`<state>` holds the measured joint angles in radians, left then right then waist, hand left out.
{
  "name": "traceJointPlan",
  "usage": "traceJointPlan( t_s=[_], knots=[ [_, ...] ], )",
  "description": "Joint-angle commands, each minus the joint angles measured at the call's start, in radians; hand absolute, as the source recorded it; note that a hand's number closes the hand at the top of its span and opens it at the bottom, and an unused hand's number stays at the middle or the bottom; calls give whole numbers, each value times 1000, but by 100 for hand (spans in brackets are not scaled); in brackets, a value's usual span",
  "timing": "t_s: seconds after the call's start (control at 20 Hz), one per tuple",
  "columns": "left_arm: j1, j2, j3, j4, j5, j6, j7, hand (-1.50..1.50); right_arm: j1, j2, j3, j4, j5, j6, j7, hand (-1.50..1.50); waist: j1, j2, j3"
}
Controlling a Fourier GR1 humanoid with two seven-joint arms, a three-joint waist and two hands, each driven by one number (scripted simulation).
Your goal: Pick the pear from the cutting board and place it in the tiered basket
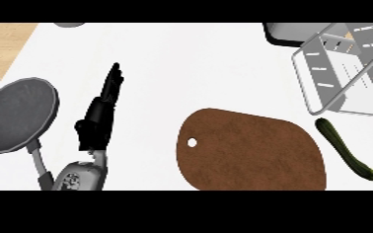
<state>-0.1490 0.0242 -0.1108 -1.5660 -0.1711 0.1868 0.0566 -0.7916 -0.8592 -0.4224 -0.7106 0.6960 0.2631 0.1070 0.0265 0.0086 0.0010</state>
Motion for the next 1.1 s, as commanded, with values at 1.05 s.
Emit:
traceJointPlan(
  t_s=[1.05],
  knots=[
    [9,-11,19,19,-12,19,-22,0,169,-306,-529,480,-418,0,-106,-150,-48,-4,4]
  ],
)
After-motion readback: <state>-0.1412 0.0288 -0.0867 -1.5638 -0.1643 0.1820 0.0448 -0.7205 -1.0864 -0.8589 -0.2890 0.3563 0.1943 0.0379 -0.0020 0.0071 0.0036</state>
